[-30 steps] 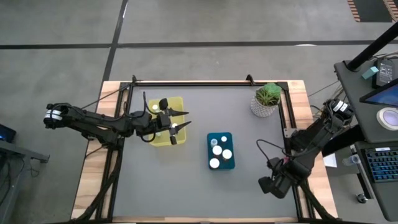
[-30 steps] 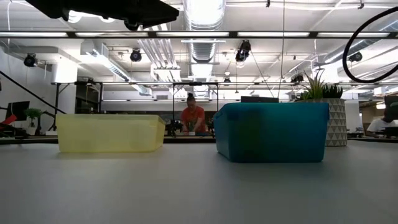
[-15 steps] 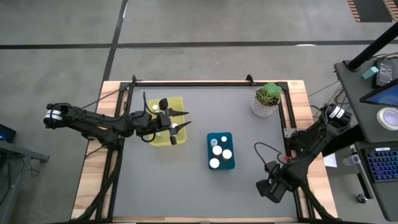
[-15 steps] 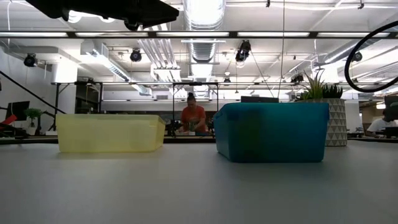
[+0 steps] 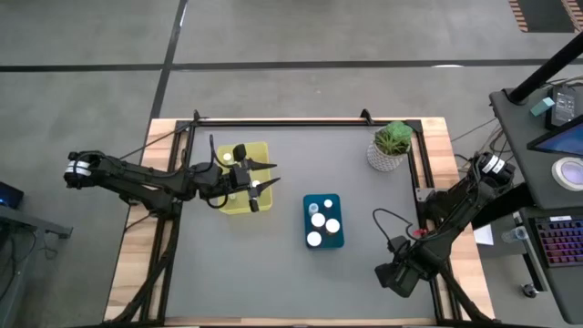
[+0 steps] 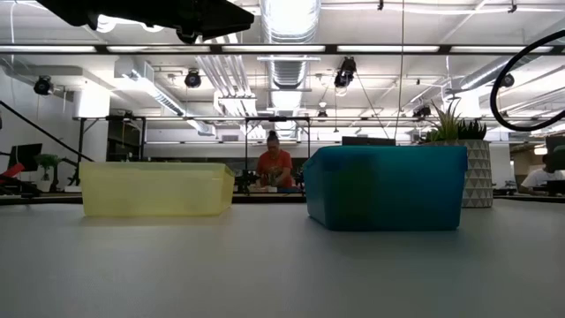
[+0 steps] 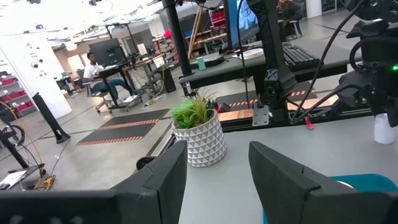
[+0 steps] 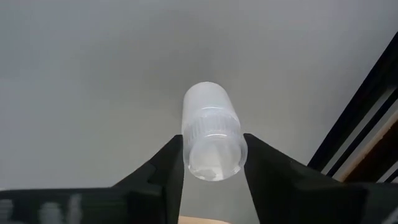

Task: Pick and place medicine bottles into bin by pill shape (circle, oval)
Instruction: Put the white tablet bottle into the yellow bin

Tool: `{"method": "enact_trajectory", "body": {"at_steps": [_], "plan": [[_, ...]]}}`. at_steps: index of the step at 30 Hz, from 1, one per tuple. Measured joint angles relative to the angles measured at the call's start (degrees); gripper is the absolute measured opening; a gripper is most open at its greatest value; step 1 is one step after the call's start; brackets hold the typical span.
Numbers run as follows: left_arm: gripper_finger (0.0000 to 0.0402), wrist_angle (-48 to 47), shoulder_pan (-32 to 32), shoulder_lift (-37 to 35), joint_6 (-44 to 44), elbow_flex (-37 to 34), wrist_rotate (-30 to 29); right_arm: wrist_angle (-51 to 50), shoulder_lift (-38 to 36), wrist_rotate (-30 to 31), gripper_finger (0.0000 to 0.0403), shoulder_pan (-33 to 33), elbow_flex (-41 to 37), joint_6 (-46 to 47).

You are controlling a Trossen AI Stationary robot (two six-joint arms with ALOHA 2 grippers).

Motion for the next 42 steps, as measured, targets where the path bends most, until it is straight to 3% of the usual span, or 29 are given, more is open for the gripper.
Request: {"method": "enact_trajectory", "body": {"at_steps": [6, 10, 16, 22, 25, 37, 42], "plan": [[0.0157, 0.0, 0.0, 0.0, 0.0, 0.0, 0.0, 0.0, -0.3, 0.0, 0.0126, 0.0, 0.0, -0.9], [0.0157, 0.0, 0.0, 0.0, 0.0, 0.0, 0.0, -0.1, -3.1, 1.0, 0.0142, -0.1, 0.1, -1.2], [0.0157, 0.0, 0.0, 0.0, 0.0, 0.0, 0.0, 4.4, -9.7, 12.7, 0.0143, -0.2, 1.0, -7.8], [0.0157, 0.0, 0.0, 0.0, 0.0, 0.0, 0.0, 20.5, -15.1, 28.5, 0.0130, -0.2, 0.9, -28.2], [0.0157, 0.0, 0.0, 0.0, 0.0, 0.0, 0.0, 26.6, -16.8, 32.7, 0.0133, -0.6, 0.9, -39.9], [0.0157, 0.2, 0.0, 0.0, 0.0, 0.0, 0.0, 51.5, -23.4, 32.7, 0.0132, -7.7, 0.8, -86.8], [0.0157, 0.2, 0.0, 0.0, 0.0, 0.0, 0.0, 57.6, -24.7, 28.6, 0.0132, -11.0, 0.8, -102.1]]}}
